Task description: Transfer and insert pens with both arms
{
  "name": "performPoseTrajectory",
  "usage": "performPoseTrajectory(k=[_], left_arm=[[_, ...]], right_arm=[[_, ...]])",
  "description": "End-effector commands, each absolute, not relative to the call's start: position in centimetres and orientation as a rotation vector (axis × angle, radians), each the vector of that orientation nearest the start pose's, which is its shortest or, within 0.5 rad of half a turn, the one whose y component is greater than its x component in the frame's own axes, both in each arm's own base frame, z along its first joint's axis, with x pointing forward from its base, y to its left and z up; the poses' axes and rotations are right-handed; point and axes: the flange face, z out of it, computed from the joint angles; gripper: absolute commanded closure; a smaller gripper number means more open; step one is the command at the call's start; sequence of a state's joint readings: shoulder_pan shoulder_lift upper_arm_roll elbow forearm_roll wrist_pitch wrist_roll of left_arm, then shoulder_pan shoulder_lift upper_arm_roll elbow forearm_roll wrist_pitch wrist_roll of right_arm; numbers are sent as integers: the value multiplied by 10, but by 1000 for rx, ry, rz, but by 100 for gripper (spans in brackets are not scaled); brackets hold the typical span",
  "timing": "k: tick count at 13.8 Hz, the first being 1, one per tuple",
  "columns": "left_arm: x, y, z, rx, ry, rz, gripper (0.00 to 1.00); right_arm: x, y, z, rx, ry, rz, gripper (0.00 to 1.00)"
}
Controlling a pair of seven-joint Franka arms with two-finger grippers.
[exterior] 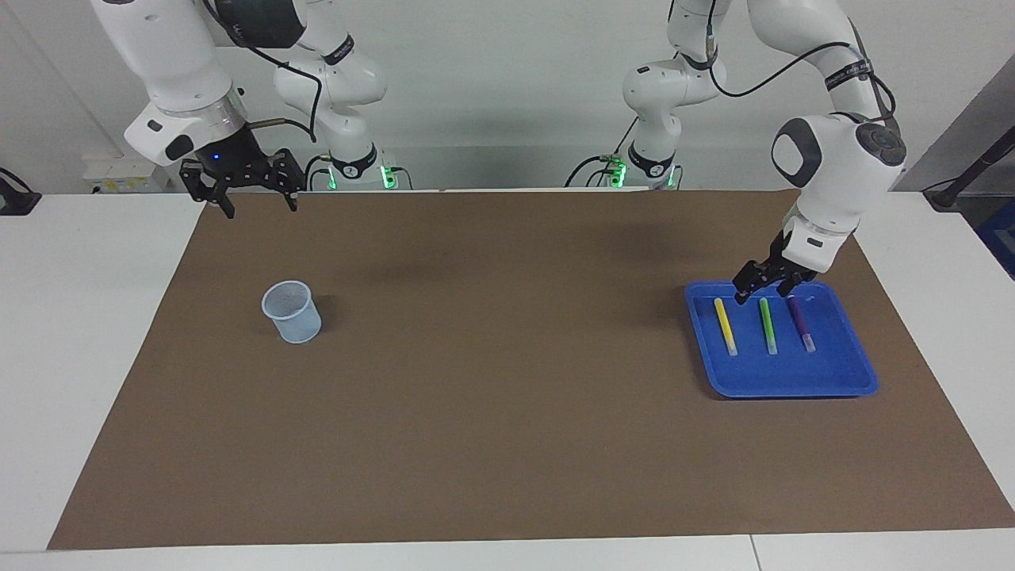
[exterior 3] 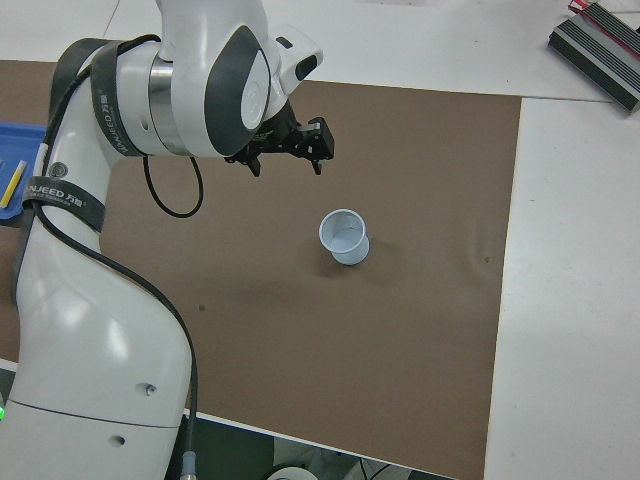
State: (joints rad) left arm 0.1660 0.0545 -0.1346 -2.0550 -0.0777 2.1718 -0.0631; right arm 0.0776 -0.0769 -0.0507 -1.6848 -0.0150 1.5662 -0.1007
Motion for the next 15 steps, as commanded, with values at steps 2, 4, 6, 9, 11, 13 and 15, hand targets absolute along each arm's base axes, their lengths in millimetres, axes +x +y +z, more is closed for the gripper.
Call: performPoseTrajectory(k=[2,4,6,9,11,13,15], left_arm=[[572,19,398,-3220,-195,-142,0],[578,22,380,-3222,-201,-148,0],[583,21,361,-3225,-202,-149,0],[589,21,339,-3227,-189,-157,0],[591,22,328,-3229,-168,-159,1],[592,22,318,-3231,-156,-147,1],[588,23,313,-3234,-161,-108,2]], right_arm=[[522,14,614,-3122,-195,64,0],[522,13,615,-3122,-197,62,0],[521,15,615,-3120,-204,71,0],[521,19,616,-3111,-208,52,0],[523,20,613,-3101,-206,32,0],[524,22,613,-3100,-208,23,0],[524,24,614,-3100,-211,18,0]])
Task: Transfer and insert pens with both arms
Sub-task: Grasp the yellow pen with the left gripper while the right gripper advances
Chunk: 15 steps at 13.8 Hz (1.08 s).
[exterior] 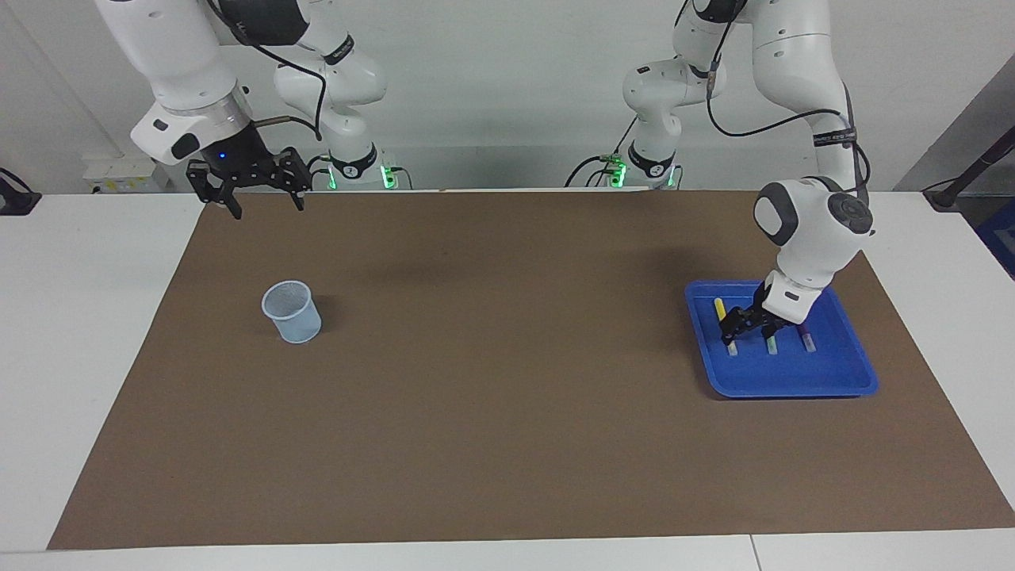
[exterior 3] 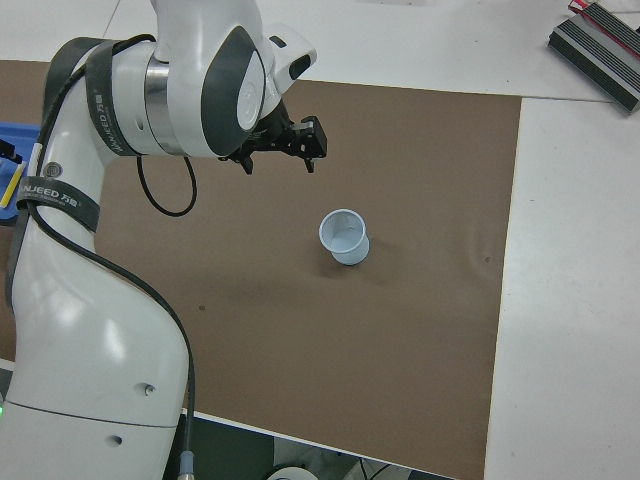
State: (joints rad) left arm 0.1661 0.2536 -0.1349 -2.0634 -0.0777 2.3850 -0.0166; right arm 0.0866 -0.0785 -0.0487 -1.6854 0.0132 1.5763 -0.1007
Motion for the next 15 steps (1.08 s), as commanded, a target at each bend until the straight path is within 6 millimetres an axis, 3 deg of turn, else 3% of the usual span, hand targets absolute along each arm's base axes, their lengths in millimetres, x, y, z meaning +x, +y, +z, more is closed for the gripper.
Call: performPoseTrajectory(k=[1,5,7,8,11,13,15], left_arm=[[584,20,309,-3236,-163,-75,2],[575,10,298,-3240,-136,28,2],[573,9,297,-3240,-132,58,10],[573,10,297,-3240,-134,58,18],[574,10,297,-3240,-128,40,73],[575,4,298,-3240,-113,31,95],[576,4,298,-3239,-122,10,100]], right_arm=[[526,28,615,-3100,-224,-15,0],[527,36,611,-3060,-222,-25,0],[526,38,607,-3043,-221,-14,0],[526,38,607,-3042,-218,-14,0],[526,44,601,-2998,-94,-2,0],[526,51,596,-2946,58,-10,0],[529,67,592,-2896,176,-27,0]])
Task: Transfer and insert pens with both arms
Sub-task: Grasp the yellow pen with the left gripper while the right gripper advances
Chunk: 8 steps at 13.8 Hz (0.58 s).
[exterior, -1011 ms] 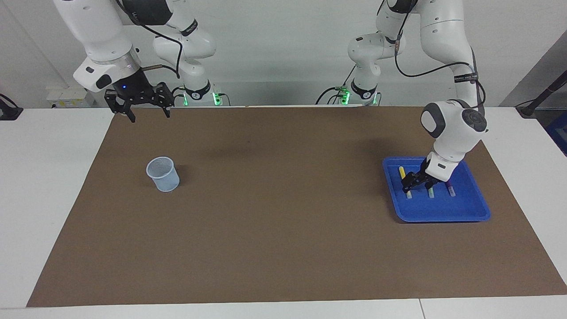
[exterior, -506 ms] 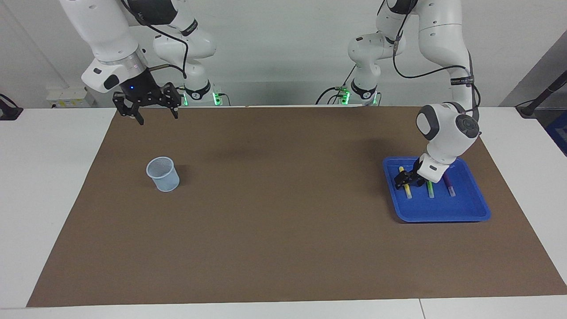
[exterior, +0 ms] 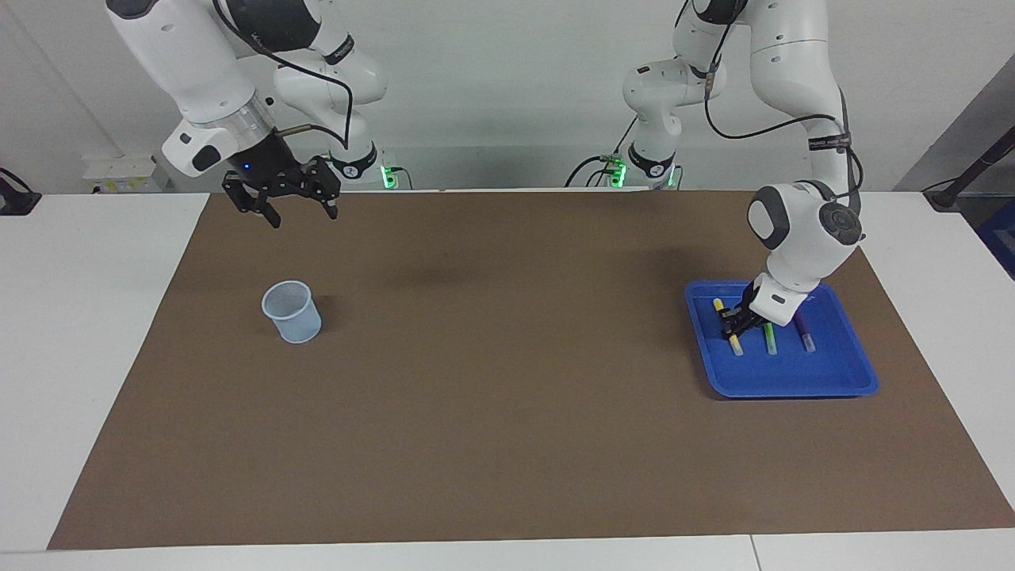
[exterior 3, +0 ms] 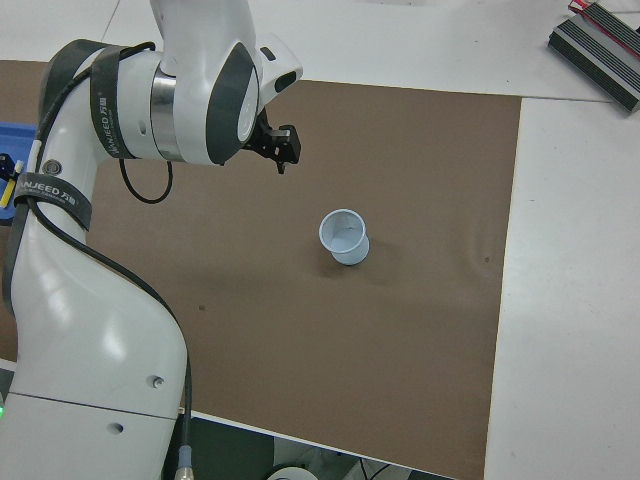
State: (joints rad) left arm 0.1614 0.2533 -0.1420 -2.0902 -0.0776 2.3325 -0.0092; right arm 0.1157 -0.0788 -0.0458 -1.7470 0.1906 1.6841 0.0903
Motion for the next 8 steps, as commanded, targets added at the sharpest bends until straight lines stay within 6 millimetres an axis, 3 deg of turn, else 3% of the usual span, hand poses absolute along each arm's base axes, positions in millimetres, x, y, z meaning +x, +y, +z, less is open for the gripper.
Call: performPoseTrajectory(k=[1,7,8], left_arm=[[577,4,298,-3239,-125,5,100],[579,-2,303,-3238,-162,31,100],[581,-2,307,-3240,-161,43,100]], right_arm=[[530,72,591,-2881,232,-35,0],[535,109,572,-2730,476,-46,0],[534,123,570,-2709,489,-55,0]])
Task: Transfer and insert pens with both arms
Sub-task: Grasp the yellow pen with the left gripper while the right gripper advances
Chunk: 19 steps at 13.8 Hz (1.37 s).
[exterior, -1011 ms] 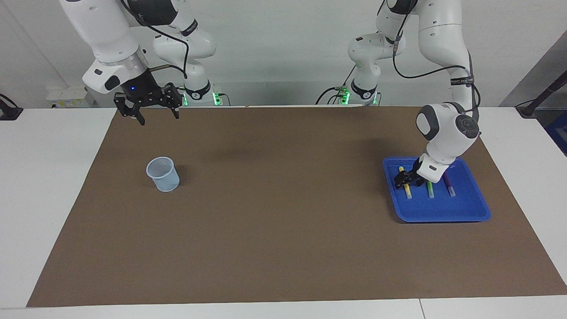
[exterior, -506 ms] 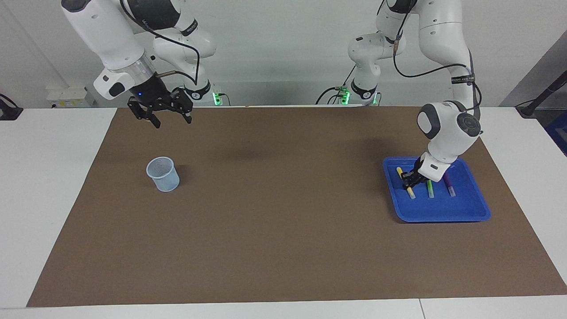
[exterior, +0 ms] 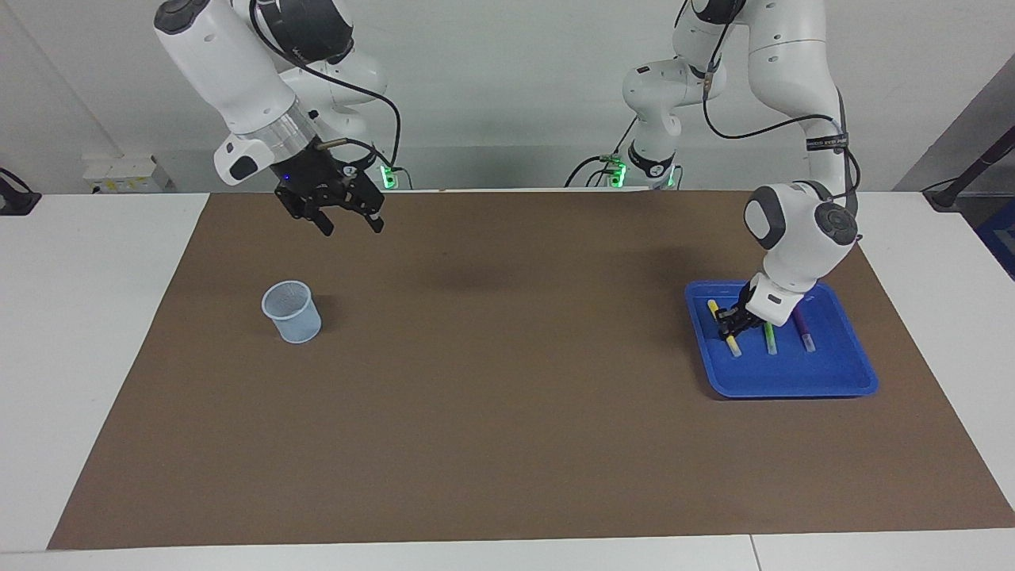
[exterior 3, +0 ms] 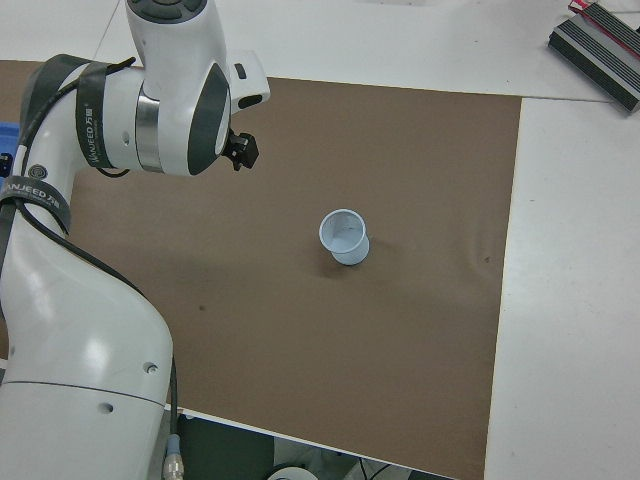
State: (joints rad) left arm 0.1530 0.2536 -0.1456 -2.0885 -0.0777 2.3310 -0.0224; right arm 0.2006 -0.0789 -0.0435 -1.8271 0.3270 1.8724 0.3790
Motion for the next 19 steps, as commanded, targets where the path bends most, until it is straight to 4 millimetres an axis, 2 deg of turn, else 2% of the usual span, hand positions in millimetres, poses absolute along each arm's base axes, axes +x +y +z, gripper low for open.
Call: performPoseTrajectory(k=[1,4,6,8,11,14,17,19], left_arm=[[585,-2,318,-3242,-158,70,100],[595,-9,349,-3237,-224,141,100],[596,-16,363,-3231,-263,178,100],[597,-25,381,-3216,-370,181,100],[596,-46,412,-3178,-594,172,100],[588,-58,440,-3188,-853,175,100],[580,-82,459,-3111,-1209,211,100],[575,-101,467,-3050,-1398,234,100]], right_arm=[[536,128,567,-2685,524,-60,0],[540,147,562,-2601,638,-37,0],[540,151,555,-2574,715,-28,0],[537,168,546,-2485,808,15,0],[534,186,535,-2423,895,25,0],[538,207,522,-2391,953,34,0],[539,218,518,-2231,1091,34,0],[537,228,519,-2188,1126,36,0]])
